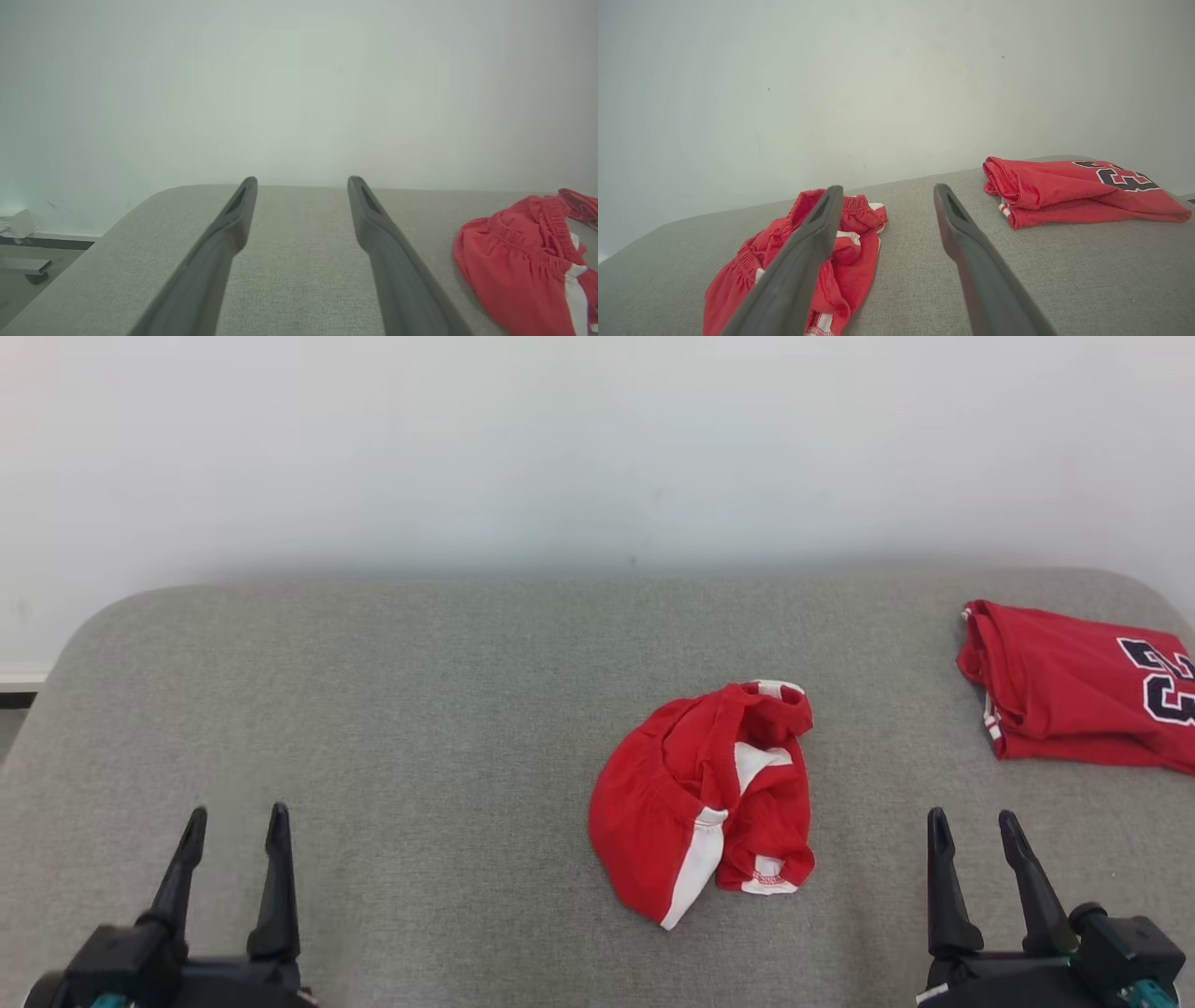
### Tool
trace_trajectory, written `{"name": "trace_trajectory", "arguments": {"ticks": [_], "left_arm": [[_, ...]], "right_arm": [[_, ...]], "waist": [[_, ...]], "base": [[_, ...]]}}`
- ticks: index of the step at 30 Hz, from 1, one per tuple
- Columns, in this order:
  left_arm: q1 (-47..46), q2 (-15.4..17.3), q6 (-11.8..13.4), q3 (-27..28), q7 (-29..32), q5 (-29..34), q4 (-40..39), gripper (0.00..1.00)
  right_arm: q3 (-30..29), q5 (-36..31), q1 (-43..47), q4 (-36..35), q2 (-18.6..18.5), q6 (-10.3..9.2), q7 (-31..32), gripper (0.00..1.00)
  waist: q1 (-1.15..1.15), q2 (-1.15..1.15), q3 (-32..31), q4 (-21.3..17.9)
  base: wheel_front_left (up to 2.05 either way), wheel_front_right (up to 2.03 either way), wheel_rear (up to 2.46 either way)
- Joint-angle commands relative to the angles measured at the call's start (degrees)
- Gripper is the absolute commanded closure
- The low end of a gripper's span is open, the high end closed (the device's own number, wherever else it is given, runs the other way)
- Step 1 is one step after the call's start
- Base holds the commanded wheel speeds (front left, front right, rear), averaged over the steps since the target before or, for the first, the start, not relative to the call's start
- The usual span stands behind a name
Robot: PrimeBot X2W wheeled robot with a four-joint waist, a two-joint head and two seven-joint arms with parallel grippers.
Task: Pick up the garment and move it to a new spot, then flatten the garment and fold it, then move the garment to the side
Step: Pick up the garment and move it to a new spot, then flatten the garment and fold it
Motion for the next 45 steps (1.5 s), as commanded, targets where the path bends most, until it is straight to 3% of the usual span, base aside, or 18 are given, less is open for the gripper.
{"name": "trace_trajectory", "arguments": {"ticks": [1, 6, 17, 45], "left_arm": [[1.9, -0.6, 0.3, 0.5, -0.2, 0.5, -0.8, 0.00], [6.5, -2.1, 0.9, 2.9, -0.2, 1.4, -3.1, 0.00], [11.5, -4.4, -0.4, 6.4, -0.2, 2.9, -3.6, 0.00], [11.8, -7.4, -4.3, 9.6, -0.2, 6.5, -2.2, 0.00]], "right_arm": [[-0.1, -0.4, 0.8, -0.2, 0.0, 0.00, -0.1, 0.00], [-0.3, -0.9, 2.5, -0.4, 0.0, 0.00, -0.1, 0.00], [0.5, -0.1, 4.2, 0.2, 0.0, 0.00, 0.0, 0.00], [0.8, 0.4, 4.1, 1.1, 0.0, 0.00, 0.0, 0.00]], "waist": [[0.01, 0.00, -0.6, 0.5], [0.01, 0.00, -0.8, 0.6], [0.01, 0.00, -0.8, 0.4], [0.01, 0.00, -0.8, 0.4]], "base": [[0.00, 0.00, 0.00], [0.00, 0.00, 0.00], [0.00, 0.00, 0.00], [0.00, 0.00, 0.00]]}}
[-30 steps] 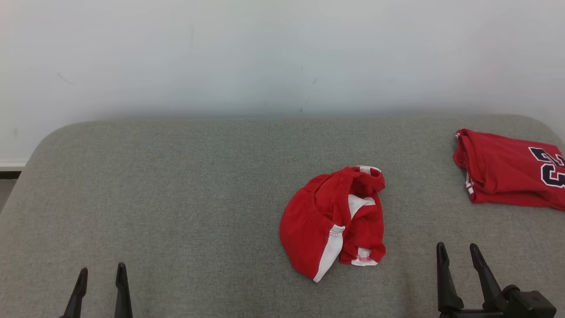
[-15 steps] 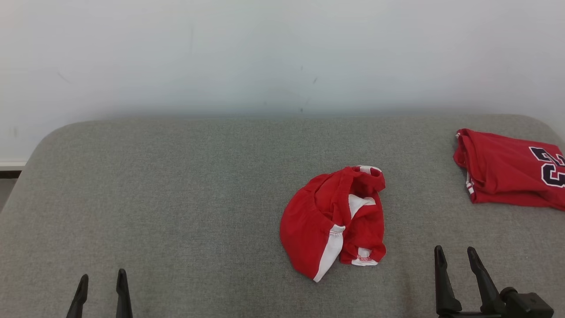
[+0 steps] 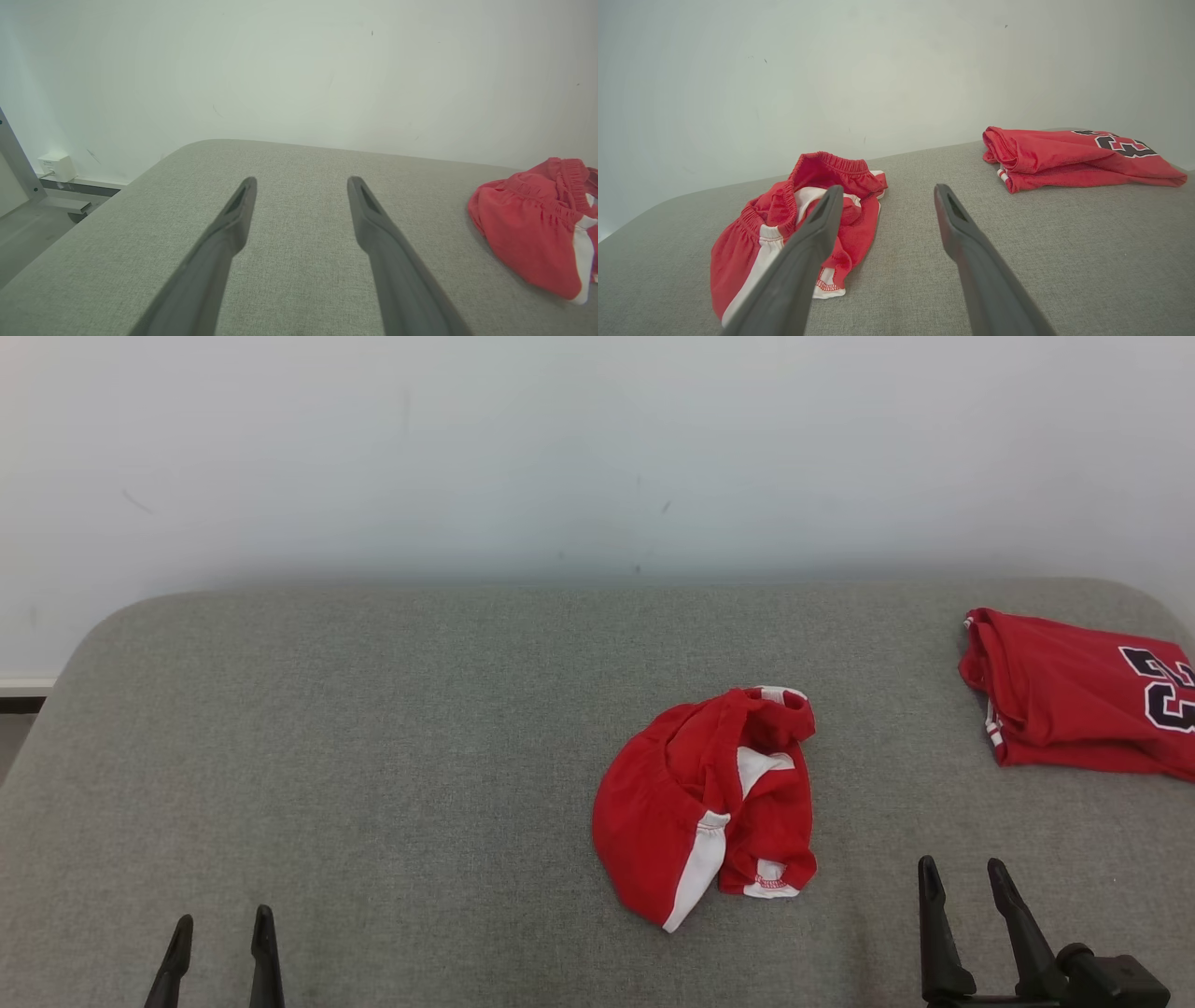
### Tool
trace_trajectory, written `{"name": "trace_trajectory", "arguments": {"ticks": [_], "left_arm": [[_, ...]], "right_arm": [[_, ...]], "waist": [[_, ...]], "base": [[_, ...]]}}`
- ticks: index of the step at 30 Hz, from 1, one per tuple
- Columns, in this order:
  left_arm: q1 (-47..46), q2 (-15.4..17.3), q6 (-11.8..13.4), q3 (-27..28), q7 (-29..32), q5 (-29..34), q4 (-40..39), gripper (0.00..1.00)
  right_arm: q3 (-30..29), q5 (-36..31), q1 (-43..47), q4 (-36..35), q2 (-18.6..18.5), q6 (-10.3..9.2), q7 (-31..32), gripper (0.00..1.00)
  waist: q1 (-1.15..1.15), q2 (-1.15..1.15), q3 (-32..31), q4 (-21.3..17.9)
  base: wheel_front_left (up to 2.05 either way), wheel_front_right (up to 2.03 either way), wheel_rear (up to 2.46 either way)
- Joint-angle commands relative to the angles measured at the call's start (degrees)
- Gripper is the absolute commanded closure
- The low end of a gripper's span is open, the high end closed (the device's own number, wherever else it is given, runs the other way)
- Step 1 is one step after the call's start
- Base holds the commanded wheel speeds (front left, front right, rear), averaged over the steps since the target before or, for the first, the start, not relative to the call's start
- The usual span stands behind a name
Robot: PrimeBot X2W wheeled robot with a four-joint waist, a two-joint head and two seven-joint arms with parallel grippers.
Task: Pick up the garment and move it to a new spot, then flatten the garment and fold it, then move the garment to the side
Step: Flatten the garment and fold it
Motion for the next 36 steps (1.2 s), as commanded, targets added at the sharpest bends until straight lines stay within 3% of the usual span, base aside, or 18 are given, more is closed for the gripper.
{"name": "trace_trajectory", "arguments": {"ticks": [1, 14, 29, 36], "left_arm": [[0.1, -0.2, -0.3, 0.1, -0.2, 0.2, 0.1, 0.00], [0.3, 0.8, -1.9, -0.3, -0.2, 0.7, 0.7, 0.00], [0.2, 1.8, -1.3, -1.0, 0.0, 0.3, 0.7, 0.00], [-5.1, 1.7, -2.3, -4.7, 1.8, 2.0, 0.0, 0.00]], "right_arm": [[0.0, 0.2, 0.2, 0.1, 0.0, 0.00, -0.1, 0.00], [0.0, 0.1, 0.1, 0.3, 0.0, 0.00, -0.1, 0.00], [0.2, 0.1, 0.3, 0.3, 0.0, 0.00, -0.1, 0.00], [0.8, 0.3, -0.4, 0.5, 0.0, 0.00, 0.0, 0.00]], "waist": [[0.00, 0.00, 0.0, 0.0], [0.00, 0.00, -0.2, -0.1], [0.00, 0.00, -0.3, -0.1], [0.00, 0.00, 0.6, -0.8]], "base": [[0.00, 0.00, 0.00], [0.00, 0.00, 0.00], [0.00, 0.00, 0.00], [0.00, 0.00, 0.00]]}}
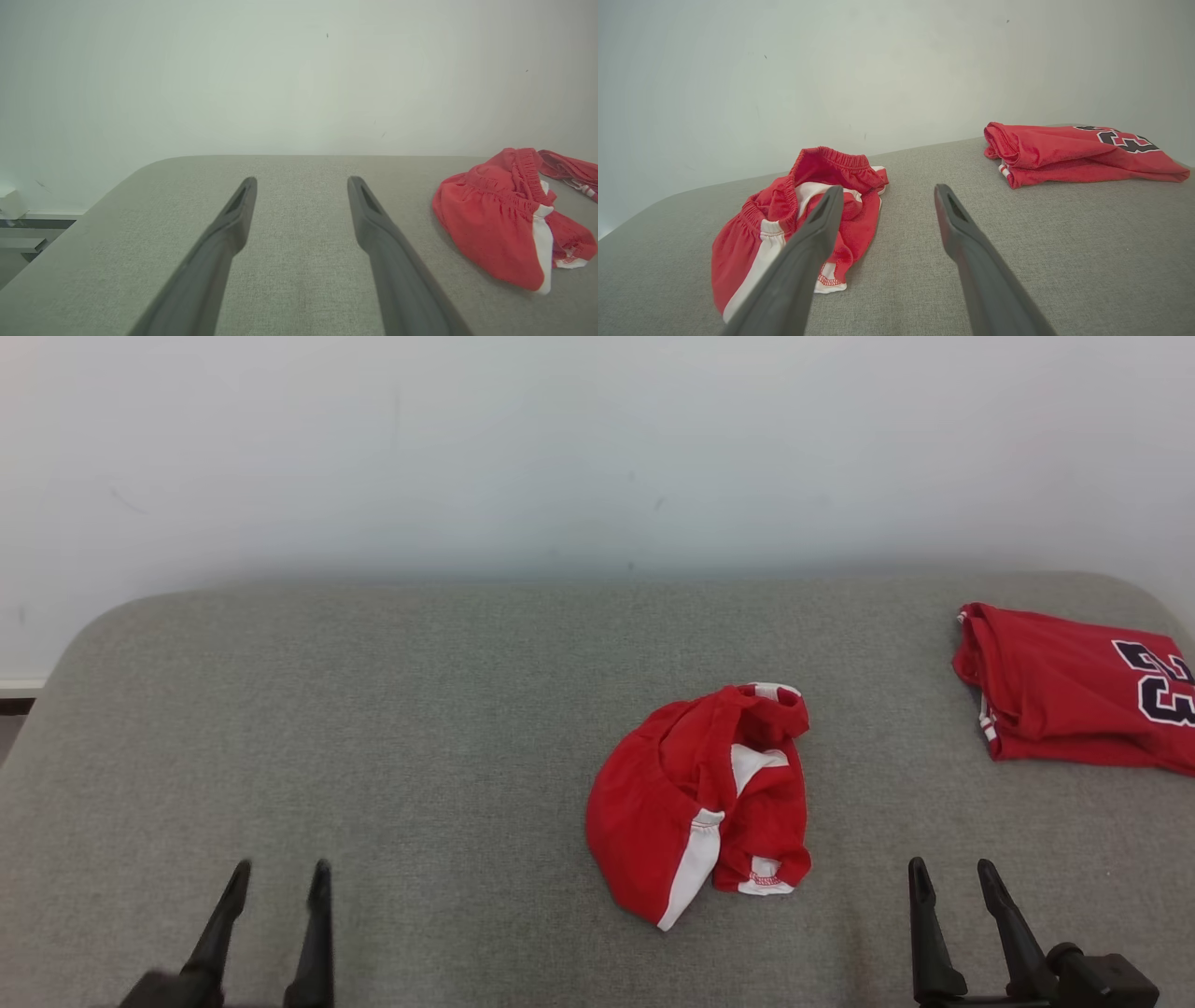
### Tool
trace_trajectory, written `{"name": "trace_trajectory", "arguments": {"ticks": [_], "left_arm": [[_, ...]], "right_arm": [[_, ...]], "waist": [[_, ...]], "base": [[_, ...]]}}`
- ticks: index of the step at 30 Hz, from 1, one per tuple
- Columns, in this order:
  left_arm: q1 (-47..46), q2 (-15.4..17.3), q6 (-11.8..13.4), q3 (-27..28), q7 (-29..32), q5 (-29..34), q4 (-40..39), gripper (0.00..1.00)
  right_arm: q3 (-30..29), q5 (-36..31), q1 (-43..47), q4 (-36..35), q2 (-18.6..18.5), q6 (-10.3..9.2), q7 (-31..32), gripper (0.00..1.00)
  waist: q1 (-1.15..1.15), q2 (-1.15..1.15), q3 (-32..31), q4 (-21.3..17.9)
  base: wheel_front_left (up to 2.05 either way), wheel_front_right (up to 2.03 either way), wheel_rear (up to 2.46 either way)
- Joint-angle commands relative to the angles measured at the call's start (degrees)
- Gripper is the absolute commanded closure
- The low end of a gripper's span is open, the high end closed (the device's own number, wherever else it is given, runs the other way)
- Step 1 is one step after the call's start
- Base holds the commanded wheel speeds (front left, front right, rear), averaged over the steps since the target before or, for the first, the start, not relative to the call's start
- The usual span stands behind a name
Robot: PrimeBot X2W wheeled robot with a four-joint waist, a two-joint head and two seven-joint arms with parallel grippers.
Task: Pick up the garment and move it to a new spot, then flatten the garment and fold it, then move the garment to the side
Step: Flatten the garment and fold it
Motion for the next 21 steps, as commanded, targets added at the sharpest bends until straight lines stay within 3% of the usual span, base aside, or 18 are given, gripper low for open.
{"name": "trace_trajectory", "arguments": {"ticks": [1, 10, 21], "left_arm": [[-2.0, -0.2, -0.3, -0.7, 0.4, 0.6, -0.3, 0.00], [-17.2, -2.9, -2.8, -11.3, 3.4, 1.8, 3.0, 0.00], [-28.5, -4.0, -3.3, -24.6, 6.8, 0.7, 10.5, 0.00]], "right_arm": [[0.1, 0.3, -0.5, 0.2, 0.0, 0.00, 0.0, 0.00], [0.5, 0.9, -2.4, 0.4, 0.0, 0.00, 0.0, 0.00], [0.6, 2.3, -4.7, 0.3, 0.0, 0.00, -0.1, 0.00]], "waist": [[0.00, 0.00, 0.5, -0.6], [0.00, 0.00, 4.4, -5.2], [0.00, 0.00, 8.3, -11.2]], "base": [[0.00, 0.00, 0.00], [0.00, 0.00, 0.00], [0.00, 0.00, 0.00]]}}
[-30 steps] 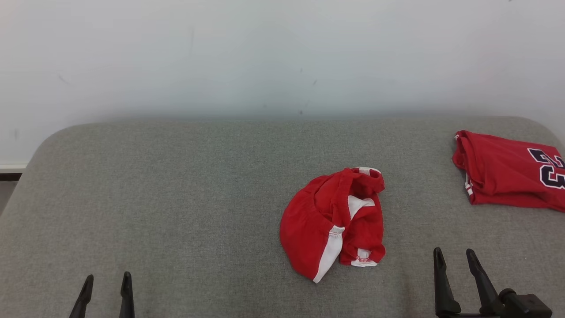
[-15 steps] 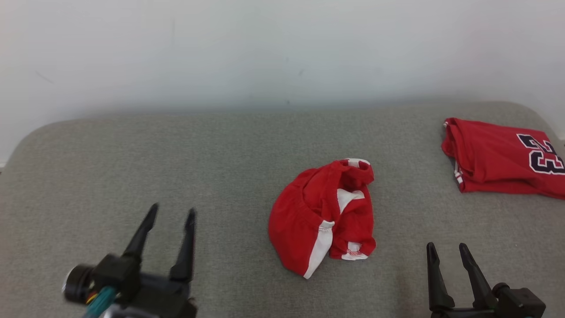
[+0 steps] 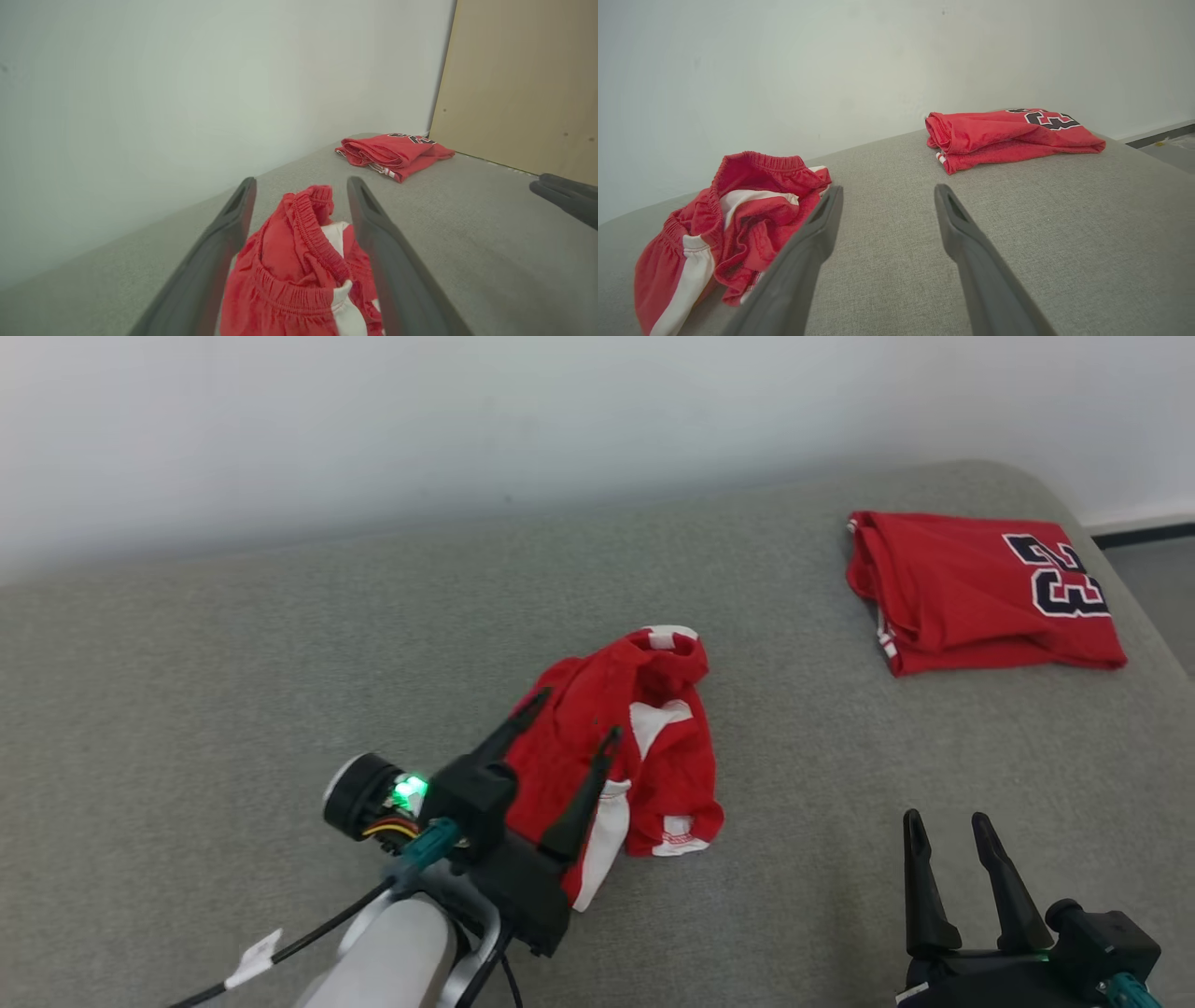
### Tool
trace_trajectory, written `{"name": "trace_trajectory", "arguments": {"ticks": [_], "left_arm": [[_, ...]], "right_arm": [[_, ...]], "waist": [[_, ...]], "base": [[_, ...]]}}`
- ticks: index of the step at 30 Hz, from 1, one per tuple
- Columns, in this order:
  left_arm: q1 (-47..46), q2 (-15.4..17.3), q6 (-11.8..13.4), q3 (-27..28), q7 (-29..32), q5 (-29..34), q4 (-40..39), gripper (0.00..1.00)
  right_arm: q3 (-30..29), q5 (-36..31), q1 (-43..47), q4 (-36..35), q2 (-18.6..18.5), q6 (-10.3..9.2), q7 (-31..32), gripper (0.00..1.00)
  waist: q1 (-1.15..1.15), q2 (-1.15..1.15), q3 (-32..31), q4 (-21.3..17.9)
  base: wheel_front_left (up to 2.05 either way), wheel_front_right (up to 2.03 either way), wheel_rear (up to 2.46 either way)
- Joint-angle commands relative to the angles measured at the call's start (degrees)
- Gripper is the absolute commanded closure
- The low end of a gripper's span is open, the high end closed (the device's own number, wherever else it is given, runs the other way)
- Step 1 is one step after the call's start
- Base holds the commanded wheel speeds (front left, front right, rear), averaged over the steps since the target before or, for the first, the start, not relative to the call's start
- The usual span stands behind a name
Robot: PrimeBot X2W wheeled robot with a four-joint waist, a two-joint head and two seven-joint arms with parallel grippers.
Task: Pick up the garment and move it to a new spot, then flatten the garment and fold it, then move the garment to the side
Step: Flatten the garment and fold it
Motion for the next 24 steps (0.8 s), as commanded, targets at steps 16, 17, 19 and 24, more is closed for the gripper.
{"name": "trace_trajectory", "arguments": {"ticks": [16, 17, 19, 24], "left_arm": [[-8.6, 5.5, 0.0, -15.0, 3.4, -6.0, 13.8, 0.00], [-8.7, 5.8, 0.0, -15.6, 4.1, -6.4, 14.7, 0.00], [-9.1, 6.2, 0.0, -16.9, 5.0, -7.1, 15.9, 0.70], [-9.6, 6.8, 0.0, -18.3, 4.9, -8.0, 17.5, 1.00]], "right_arm": [[0.7, 2.1, -1.9, -0.5, 0.0, 0.00, -0.1, 0.00], [0.6, 2.1, -1.9, -0.5, 0.0, 0.00, -0.1, 0.00], [0.4, 2.2, -1.8, -0.5, 0.0, 0.00, -0.1, 0.00], [-0.1, 1.8, -1.1, -0.5, 0.0, 0.00, -0.1, 0.00]], "waist": [[-0.01, -0.01, 5.1, -8.3], [-0.01, -0.01, 5.1, -8.4], [-0.01, -0.01, 5.1, -8.6], [-0.01, -0.01, 4.1, -8.4]], "base": [[0.00, 0.00, 0.00], [0.00, 0.00, 0.00], [0.00, 0.00, 0.00], [0.00, 0.00, 0.00]]}}
